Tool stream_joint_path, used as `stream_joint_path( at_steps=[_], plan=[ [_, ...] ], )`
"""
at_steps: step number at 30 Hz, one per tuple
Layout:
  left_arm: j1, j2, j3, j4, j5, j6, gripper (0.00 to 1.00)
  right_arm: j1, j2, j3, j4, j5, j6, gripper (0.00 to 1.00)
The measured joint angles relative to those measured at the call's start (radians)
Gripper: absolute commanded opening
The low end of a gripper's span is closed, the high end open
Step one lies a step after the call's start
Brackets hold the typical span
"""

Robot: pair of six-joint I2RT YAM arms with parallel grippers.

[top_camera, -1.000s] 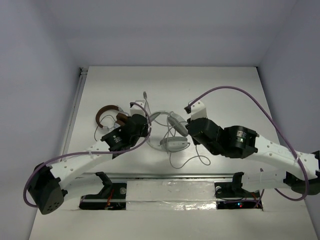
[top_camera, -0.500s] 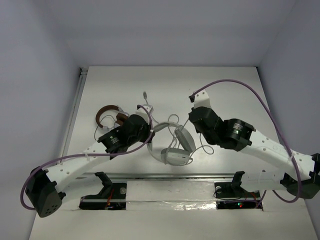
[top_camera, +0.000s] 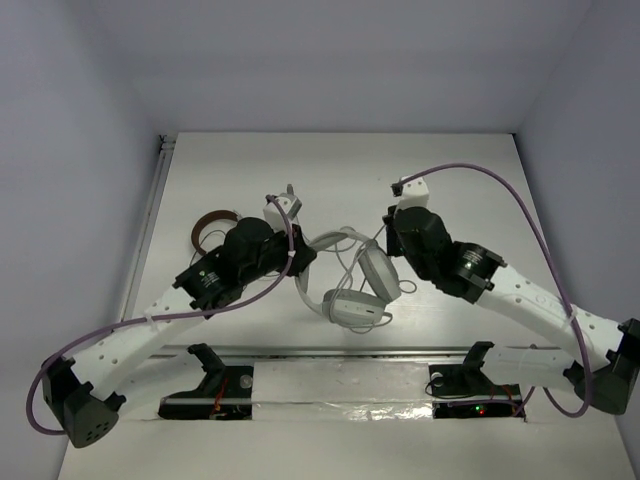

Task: Wrap the headphones

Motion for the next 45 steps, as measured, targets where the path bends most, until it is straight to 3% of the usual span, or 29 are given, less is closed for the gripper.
stream_joint_path(
  at_steps=[3,5,8,9,12,13,26,32,45],
  plan=[
    [0.011,-0.006,0.029,-0.012,-0.002,0.000,0.00,-0.060,-0.084,-0.086,0.126,-0.125,0.031,0.00],
    [0.014,-0.012,0.061,-0.011,0.003,0.000,0.00,-0.108,-0.156,-0.166,0.239,-0.241,0.060,0.07],
    [0.015,-0.013,0.100,-0.010,0.019,0.001,0.00,-0.164,-0.218,-0.263,0.407,-0.393,0.102,0.17],
    [0.016,-0.013,0.108,-0.010,0.027,0.002,0.00,-0.177,-0.217,-0.282,0.457,-0.436,0.109,0.25],
    [0.016,-0.012,0.126,-0.010,0.053,0.000,0.00,-0.202,-0.195,-0.326,0.602,-0.528,0.133,0.36],
    [0.015,-0.009,0.134,-0.005,0.071,-0.004,0.00,-0.209,-0.182,-0.345,0.643,-0.554,0.138,0.44],
    [0.035,0.037,0.388,0.035,0.124,-0.049,0.00,-0.247,-0.121,-0.525,0.922,-0.699,0.197,0.46],
    [0.060,0.090,0.523,0.030,0.124,-0.081,0.00,-0.248,-0.075,-0.580,1.004,-0.708,0.230,0.55],
    [0.077,0.199,0.685,0.040,0.124,-0.147,0.00,-0.248,0.083,-0.616,1.213,-0.657,0.264,0.53]
  ],
)
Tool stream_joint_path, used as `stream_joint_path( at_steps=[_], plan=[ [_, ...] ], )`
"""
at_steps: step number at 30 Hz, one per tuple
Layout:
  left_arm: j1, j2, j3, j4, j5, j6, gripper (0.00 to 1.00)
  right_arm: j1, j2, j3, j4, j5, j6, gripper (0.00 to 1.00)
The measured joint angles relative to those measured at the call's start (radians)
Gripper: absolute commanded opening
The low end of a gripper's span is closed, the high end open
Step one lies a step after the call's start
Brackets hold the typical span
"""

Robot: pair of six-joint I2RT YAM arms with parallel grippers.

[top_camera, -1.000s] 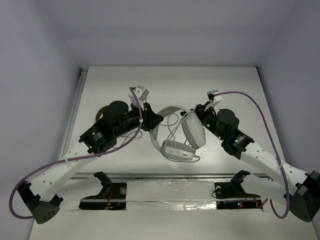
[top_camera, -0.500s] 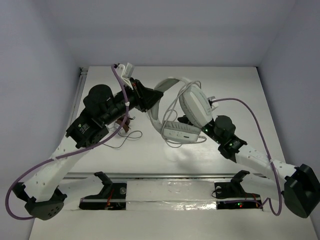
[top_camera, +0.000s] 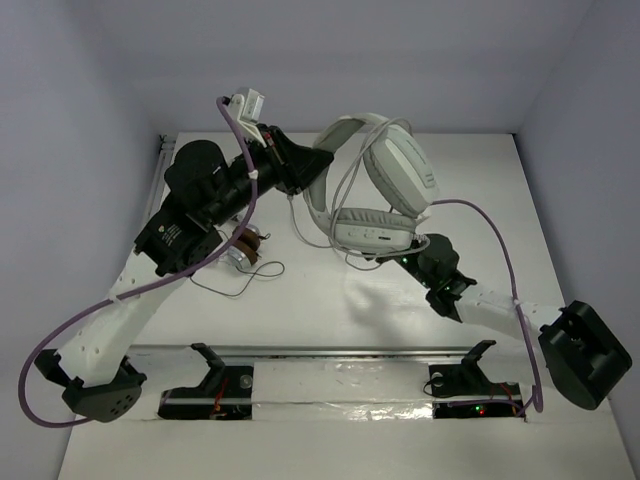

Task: Wrap the headphones

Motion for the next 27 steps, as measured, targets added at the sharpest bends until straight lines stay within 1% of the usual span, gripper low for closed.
stream_joint_path(
  at_steps=[1,3,6,7,11,15,18,21,24,27],
  plan=[
    [0.005,0.008,0.016,-0.003,-0.001,-0.001,0.00,0.000,-0.002,-0.017,0.019,0.012,0.003,0.50],
    [0.011,0.021,0.047,-0.007,-0.005,-0.003,0.00,0.000,-0.001,-0.044,0.042,0.030,0.011,0.40],
    [0.018,0.031,0.083,0.001,-0.018,-0.014,0.00,0.000,0.012,-0.068,0.073,0.042,0.036,0.04],
    [0.020,0.031,0.087,0.009,-0.024,-0.023,0.00,0.000,0.019,-0.071,0.080,0.042,0.041,0.00],
    [0.039,0.027,0.064,0.058,-0.060,-0.080,0.00,0.003,0.060,-0.069,0.084,0.041,0.068,0.00],
    [0.063,0.022,-0.035,0.138,-0.134,-0.157,0.00,0.044,0.071,-0.046,0.010,0.068,0.074,0.00],
    [0.077,0.026,-0.109,0.175,-0.221,-0.196,0.00,0.121,0.070,-0.005,-0.074,0.110,0.075,0.00],
    [0.087,0.040,-0.164,0.213,-0.334,-0.214,0.00,0.237,0.070,0.048,-0.178,0.174,0.071,0.00],
    [0.092,0.048,-0.214,0.247,-0.463,-0.215,0.00,0.344,0.068,0.090,-0.275,0.218,0.061,0.00],
    [0.105,0.056,-0.257,0.271,-0.582,-0.208,0.00,0.416,0.048,0.113,-0.378,0.237,0.056,0.00]
  ],
)
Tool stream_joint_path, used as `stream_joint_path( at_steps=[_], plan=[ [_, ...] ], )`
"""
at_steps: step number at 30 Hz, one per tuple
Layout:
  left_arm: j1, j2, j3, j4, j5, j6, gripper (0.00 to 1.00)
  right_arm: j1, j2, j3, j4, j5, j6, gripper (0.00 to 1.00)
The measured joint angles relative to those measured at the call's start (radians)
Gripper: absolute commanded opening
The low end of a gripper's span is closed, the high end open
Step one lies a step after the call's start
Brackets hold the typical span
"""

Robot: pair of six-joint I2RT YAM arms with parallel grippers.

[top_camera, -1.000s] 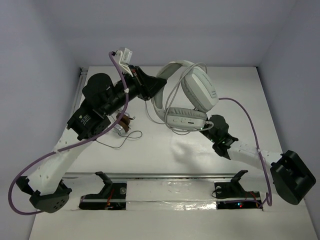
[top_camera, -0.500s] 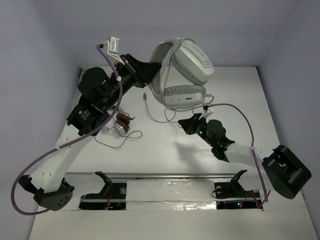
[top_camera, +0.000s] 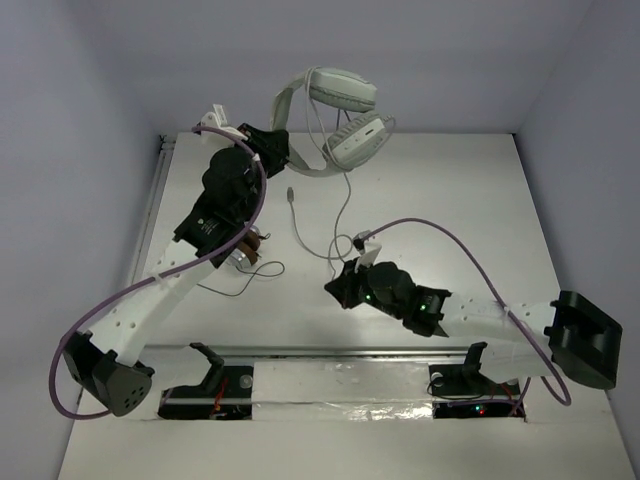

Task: Wrap the headphones

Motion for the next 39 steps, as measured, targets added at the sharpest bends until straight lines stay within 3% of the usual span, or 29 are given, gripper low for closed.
stream_joint_path(
  at_steps=[8,15,22,31,39],
  plan=[
    [0.011,0.060,-0.061,0.033,-0.235,0.080,0.00,0.153,-0.092,0.102,-0.321,0.064,0.003,0.00],
    [-0.040,0.103,-0.238,0.055,-0.389,0.117,0.00,0.272,-0.098,0.394,-0.703,0.145,-0.004,0.00],
    [-0.148,0.109,-0.379,0.000,-0.511,0.177,0.00,0.284,-0.118,0.578,-0.989,0.263,-0.047,0.00],
    [-0.312,0.092,-0.433,-0.162,-0.511,0.201,0.00,0.274,-0.078,0.675,-1.115,0.520,-0.180,0.00],
    [-0.392,-0.004,-0.433,-0.386,-0.379,0.194,0.00,0.196,-0.045,0.674,-1.130,0.647,-0.275,0.00]
  ],
)
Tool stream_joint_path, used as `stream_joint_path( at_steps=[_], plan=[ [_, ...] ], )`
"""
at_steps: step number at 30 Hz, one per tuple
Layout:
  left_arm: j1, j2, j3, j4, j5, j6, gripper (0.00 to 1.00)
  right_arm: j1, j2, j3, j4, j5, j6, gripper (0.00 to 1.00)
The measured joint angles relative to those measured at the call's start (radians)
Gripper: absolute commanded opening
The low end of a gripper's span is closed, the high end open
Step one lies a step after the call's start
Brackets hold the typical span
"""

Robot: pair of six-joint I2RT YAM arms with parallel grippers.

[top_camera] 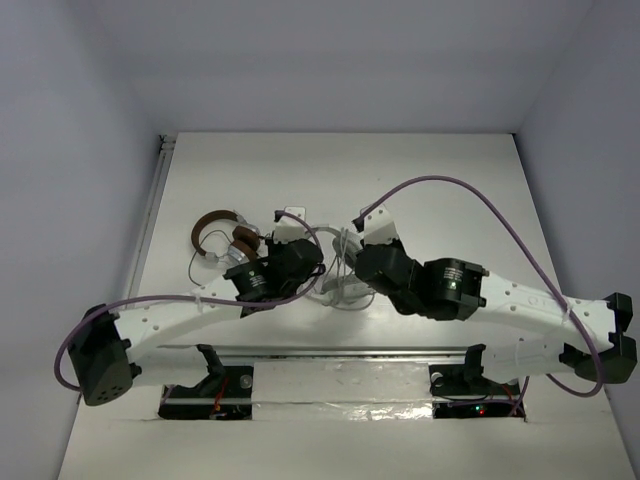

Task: Wrap the headphones

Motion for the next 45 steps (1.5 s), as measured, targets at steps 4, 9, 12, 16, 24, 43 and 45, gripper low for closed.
stream_joint_path(
  at_steps=[4,9,12,16,24,43,45],
  plan=[
    [0.001,-0.064,0.003,-0.055,0.105,0.026,0.00,-0.039,-0.002,-0.014,0.014,0.031,-0.040,0.00],
    [0.000,-0.115,0.042,-0.097,0.277,0.080,0.00,-0.079,-0.001,-0.043,0.087,0.055,-0.084,0.04],
    [0.000,-0.136,0.056,-0.092,0.376,0.108,0.00,-0.107,0.000,-0.056,0.164,0.050,-0.107,0.06],
    [0.001,-0.178,0.058,-0.071,0.483,0.139,0.00,-0.153,0.002,-0.072,0.243,0.029,-0.119,0.12],
    [0.128,-0.260,0.077,-0.037,0.710,0.191,0.00,-0.328,-0.093,-0.222,0.429,-0.188,-0.082,0.17],
    [0.153,-0.253,0.385,0.036,0.929,0.196,0.00,-0.467,-0.134,-0.677,1.268,-0.782,0.110,0.34],
    [0.153,-0.239,0.415,0.036,0.929,0.192,0.00,-0.469,-0.101,-0.686,1.320,-0.796,0.117,0.35]
  ],
)
